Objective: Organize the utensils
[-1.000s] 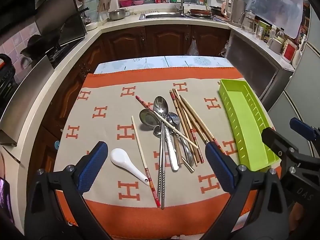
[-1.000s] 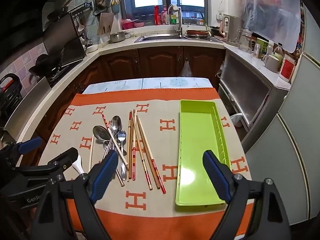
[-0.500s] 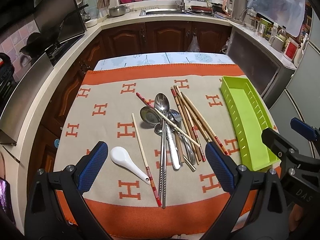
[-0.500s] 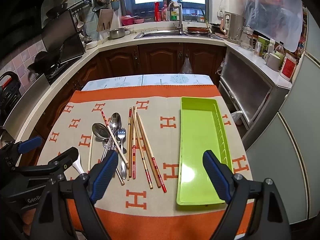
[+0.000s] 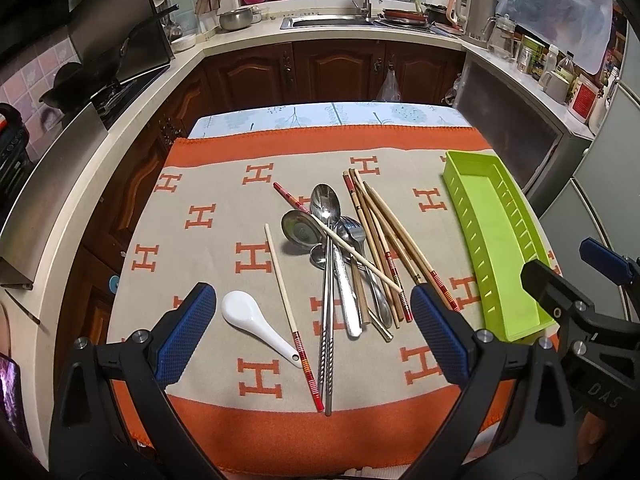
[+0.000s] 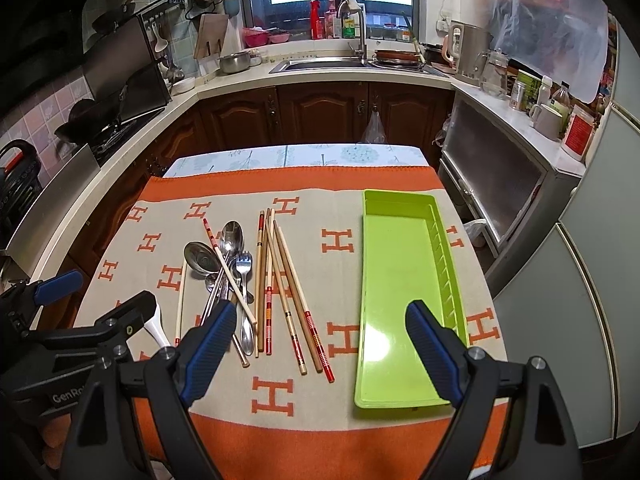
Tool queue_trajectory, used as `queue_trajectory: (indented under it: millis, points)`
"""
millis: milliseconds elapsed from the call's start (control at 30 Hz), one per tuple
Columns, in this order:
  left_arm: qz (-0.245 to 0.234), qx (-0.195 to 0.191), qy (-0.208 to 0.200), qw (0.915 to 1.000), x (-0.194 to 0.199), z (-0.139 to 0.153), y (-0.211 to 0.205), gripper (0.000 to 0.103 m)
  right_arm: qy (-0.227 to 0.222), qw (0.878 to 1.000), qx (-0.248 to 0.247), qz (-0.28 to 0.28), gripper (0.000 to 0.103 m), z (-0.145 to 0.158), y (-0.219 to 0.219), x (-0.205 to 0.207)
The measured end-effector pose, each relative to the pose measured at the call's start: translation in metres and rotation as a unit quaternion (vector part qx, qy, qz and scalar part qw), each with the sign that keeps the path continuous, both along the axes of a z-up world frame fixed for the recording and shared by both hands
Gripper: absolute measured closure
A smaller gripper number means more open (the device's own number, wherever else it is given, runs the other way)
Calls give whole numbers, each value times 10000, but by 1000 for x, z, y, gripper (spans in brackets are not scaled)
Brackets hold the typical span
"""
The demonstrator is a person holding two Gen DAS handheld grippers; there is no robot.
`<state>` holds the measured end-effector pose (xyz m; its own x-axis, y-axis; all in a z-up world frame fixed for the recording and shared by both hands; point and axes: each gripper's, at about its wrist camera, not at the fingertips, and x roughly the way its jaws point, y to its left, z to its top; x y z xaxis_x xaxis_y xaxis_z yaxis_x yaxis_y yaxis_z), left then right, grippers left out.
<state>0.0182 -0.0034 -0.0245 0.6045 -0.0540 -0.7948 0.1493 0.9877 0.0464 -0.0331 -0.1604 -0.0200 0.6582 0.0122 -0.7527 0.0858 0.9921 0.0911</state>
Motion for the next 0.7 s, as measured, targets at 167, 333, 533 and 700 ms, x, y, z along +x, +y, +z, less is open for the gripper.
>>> queue_trajectory:
  millis: [167,333,533,700]
  points:
    - [4,0,26,10000,0,-1,0,6,19,10000,17,7,16,-3,2,0]
    - [5,0,29,10000,0,-1,0,6,20,10000,28,19,16,-5,3,-1]
    - [-1,2,48,10000,0,-3,0,6,28,10000,51,26,16,-7,3,-1]
    - [-12,-2,57,10000,0,-4,-1,6,12,10000,69,25,16,-7,4,-1]
